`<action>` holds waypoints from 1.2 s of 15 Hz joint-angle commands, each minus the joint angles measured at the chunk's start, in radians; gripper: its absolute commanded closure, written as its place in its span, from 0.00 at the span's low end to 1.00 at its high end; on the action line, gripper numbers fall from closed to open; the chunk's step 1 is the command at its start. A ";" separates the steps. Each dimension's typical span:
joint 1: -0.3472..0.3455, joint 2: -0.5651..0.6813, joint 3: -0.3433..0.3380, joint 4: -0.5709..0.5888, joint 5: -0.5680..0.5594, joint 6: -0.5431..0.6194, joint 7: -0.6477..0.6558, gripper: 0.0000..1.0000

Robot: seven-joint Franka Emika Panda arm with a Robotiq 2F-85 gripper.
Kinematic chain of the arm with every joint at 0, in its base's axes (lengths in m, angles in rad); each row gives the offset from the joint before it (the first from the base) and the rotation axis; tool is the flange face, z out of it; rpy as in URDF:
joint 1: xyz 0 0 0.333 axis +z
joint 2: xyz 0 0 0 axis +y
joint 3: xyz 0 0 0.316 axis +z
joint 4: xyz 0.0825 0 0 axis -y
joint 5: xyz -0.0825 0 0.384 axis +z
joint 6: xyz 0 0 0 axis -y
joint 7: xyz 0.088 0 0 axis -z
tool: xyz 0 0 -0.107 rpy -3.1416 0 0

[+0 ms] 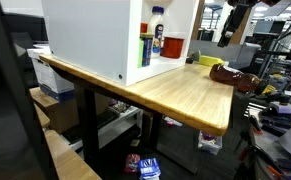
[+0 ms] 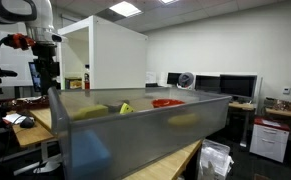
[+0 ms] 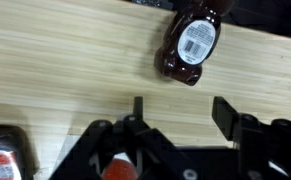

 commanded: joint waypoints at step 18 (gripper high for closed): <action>-0.013 -0.012 0.047 -0.078 0.086 -0.094 0.124 0.00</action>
